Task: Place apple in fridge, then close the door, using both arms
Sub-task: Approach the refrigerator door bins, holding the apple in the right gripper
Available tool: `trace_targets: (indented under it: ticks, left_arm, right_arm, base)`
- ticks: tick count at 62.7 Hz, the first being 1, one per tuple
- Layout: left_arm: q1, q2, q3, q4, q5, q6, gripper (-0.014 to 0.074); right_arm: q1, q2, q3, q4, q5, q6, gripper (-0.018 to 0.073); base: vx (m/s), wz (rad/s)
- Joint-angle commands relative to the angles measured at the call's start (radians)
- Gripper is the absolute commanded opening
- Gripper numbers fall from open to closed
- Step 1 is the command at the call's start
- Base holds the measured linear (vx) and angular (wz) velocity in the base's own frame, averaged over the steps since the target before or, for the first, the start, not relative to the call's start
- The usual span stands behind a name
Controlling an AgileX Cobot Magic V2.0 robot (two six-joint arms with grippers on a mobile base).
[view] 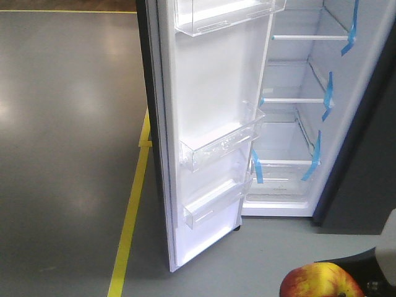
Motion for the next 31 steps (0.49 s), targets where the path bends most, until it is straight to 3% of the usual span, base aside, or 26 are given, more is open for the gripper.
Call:
trace_targets:
  ticks: [1, 31]
  left_arm:
    - [0.0, -0.017, 0.021, -0.007, -0.071, -0.003, -0.0006]
    - [0.0, -0.017, 0.021, -0.007, -0.071, -0.003, -0.0006]
  right_arm:
    - [0.001, -0.003, -0.028, 0.024, -0.055, -0.006, 0.0435]
    - [0.001, -0.003, -0.028, 0.024, -0.054, -0.006, 0.0435]
  base:
    - [0.18, 0.05]
    - [0.16, 0.02]
